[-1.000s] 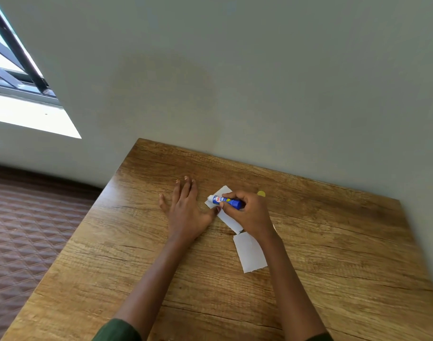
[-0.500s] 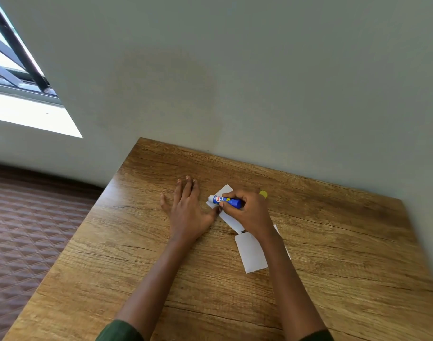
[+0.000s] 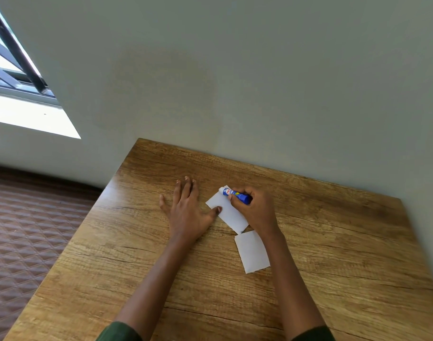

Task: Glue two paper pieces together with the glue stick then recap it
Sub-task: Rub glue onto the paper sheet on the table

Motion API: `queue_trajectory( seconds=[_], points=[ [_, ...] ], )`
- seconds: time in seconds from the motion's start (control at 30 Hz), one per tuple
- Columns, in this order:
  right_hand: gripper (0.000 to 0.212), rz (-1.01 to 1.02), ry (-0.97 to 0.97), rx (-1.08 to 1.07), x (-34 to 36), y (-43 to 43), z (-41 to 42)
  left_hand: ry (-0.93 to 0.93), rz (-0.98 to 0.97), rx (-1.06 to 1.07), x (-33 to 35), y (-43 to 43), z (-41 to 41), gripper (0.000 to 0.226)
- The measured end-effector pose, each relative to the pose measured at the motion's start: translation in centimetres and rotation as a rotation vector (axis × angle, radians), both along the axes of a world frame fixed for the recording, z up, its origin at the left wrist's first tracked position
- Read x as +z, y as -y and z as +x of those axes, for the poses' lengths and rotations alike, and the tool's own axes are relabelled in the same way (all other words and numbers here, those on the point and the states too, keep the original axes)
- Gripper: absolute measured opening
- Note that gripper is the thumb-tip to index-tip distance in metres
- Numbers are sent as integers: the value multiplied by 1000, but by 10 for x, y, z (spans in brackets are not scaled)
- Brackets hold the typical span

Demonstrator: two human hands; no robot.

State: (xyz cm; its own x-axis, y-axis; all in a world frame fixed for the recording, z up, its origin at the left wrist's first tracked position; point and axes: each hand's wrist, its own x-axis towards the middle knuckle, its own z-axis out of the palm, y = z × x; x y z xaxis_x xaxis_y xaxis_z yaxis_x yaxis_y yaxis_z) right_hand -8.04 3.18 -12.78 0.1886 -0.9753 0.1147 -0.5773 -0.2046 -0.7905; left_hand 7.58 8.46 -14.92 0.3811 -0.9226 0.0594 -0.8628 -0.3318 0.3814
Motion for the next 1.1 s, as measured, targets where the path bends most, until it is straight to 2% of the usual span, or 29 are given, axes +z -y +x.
queue_trajectory(
  seconds=[0.6, 0.83, 1.0, 1.1],
  points=[
    [28, -10, -27, -85, 5, 2, -1, -13, 1, 1, 1, 1, -1, 93],
    [19, -71, 23, -159, 11, -20, 9, -20, -28, 9, -1, 0, 0, 93],
    [14, -113, -20, -123, -1, -44, 19, -26, -120, -39, 5, -5, -3, 76],
    [15, -97, -9, -130, -1, -44, 21, 18, -164, -109, 4, -7, -3, 47]
  ],
)
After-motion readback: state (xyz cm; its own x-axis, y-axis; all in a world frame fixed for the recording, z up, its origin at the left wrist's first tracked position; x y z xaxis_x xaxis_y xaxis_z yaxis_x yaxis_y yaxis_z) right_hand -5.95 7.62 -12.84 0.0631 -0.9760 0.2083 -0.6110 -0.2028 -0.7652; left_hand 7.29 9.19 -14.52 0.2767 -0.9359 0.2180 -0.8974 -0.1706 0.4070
